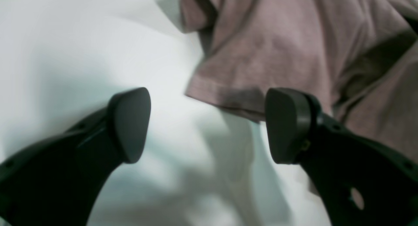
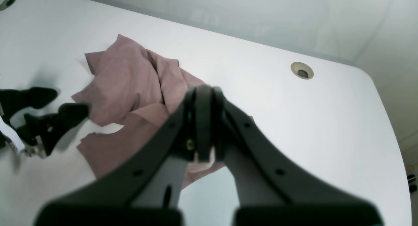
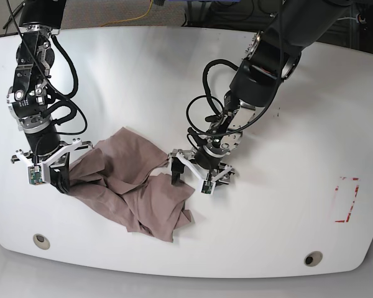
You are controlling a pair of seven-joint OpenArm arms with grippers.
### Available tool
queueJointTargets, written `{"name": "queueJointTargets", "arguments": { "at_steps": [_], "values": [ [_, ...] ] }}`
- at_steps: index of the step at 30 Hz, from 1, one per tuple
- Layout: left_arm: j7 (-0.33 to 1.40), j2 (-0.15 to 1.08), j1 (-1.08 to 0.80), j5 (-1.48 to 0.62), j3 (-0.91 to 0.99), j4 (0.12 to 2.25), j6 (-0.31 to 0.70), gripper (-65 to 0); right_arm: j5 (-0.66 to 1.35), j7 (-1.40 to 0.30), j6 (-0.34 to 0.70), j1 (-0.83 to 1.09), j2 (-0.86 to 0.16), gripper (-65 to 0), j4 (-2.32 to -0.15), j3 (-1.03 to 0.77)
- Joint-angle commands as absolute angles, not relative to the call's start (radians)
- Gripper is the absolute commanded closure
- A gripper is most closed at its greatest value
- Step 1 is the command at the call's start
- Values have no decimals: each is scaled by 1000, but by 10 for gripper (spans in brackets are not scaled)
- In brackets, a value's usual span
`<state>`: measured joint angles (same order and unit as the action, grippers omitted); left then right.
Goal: Layout the t-shirt on the table in an organized manner, then fold the t-shirt properly
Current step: 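Grasp a t-shirt edge with the left gripper, adjusting its grip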
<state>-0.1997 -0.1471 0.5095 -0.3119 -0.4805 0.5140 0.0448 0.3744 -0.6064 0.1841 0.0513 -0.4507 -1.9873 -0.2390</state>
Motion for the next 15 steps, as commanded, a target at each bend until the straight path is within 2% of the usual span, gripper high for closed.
{"name": "queueJointTargets", "arguments": {
  "at_steps": [1, 15],
  "values": [
    [-229, -157, 541, -367, -504, 530, 48, -516, 381, -576, 182, 36, -466, 0, -2006, -251],
    [-231, -157, 552, -470, -527, 535, 114, -516, 381, -576, 182, 42, -466, 0, -2006, -252]
  ]
}}
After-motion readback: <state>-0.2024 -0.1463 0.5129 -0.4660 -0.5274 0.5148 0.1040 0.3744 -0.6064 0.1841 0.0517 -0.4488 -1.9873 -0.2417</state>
